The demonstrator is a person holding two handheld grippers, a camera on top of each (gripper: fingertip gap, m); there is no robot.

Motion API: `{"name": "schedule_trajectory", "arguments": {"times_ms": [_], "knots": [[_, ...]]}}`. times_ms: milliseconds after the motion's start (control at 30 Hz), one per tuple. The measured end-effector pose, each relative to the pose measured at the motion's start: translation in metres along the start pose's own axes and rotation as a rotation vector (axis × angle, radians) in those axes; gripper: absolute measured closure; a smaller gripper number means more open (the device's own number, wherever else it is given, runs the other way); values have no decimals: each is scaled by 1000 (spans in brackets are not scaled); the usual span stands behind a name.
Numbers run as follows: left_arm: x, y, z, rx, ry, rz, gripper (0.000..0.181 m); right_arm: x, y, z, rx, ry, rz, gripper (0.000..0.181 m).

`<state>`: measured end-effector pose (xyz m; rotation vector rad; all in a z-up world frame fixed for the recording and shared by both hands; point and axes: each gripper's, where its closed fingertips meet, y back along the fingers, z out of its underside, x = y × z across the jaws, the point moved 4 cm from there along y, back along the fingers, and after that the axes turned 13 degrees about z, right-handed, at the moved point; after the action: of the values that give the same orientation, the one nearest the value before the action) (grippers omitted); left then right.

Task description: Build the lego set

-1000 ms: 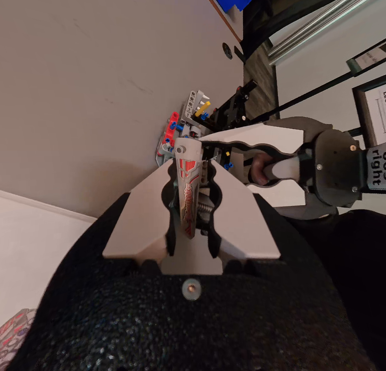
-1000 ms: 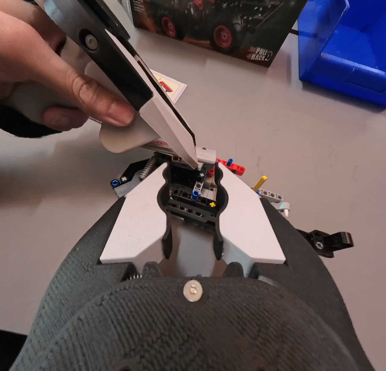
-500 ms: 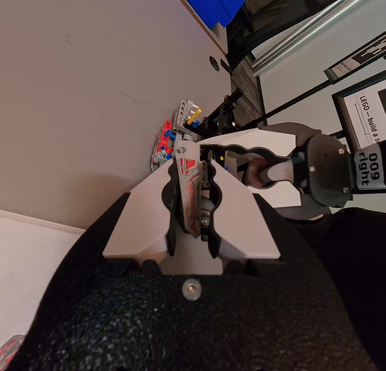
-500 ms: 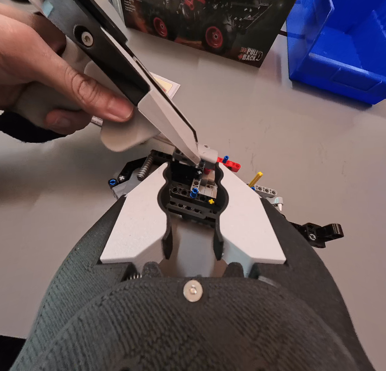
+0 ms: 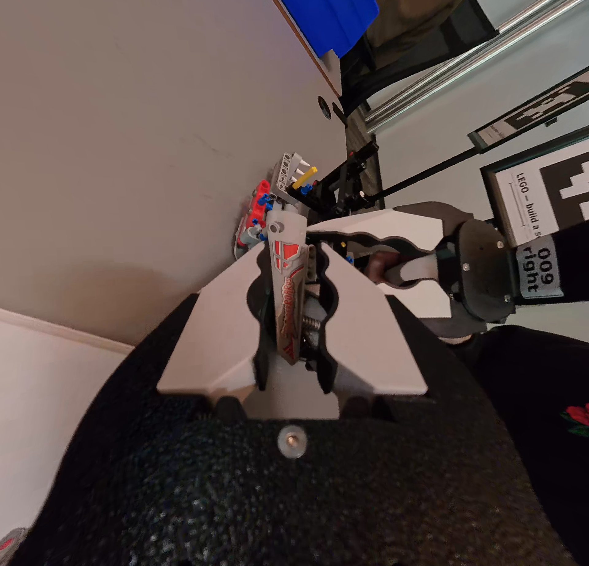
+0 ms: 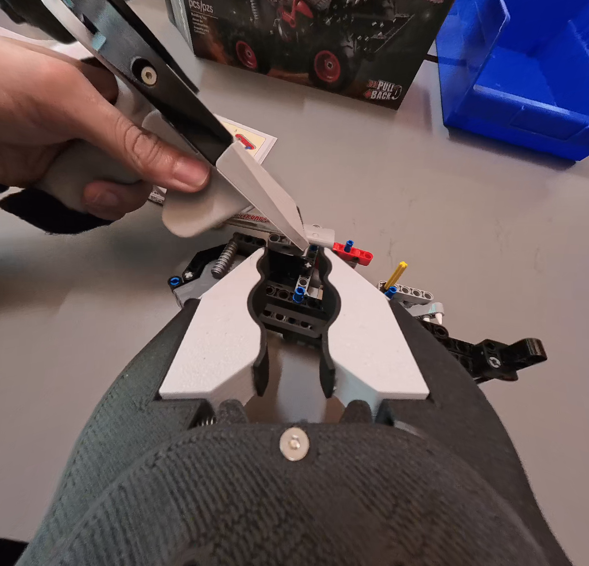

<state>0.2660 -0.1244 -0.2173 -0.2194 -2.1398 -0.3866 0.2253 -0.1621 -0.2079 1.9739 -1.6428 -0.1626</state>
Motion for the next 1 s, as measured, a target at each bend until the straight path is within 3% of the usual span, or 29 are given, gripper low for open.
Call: {"name": "schedule_trajectory", "arguments": {"times_ms": [233,433,800,1000], "knots": [[-1,1,1,22,40,11,156,-5,0,0,13,11,1,160],[-1,3,2,41,48,38,155,-8,1,-2,45,-57,-46,152],[-2,2,2,40,26,40,155,-6,-1,-3,71,-21,-1,158],[1,6,2,-46,-117,-9,154,-9,0,-3,73,25,8,160]]}}
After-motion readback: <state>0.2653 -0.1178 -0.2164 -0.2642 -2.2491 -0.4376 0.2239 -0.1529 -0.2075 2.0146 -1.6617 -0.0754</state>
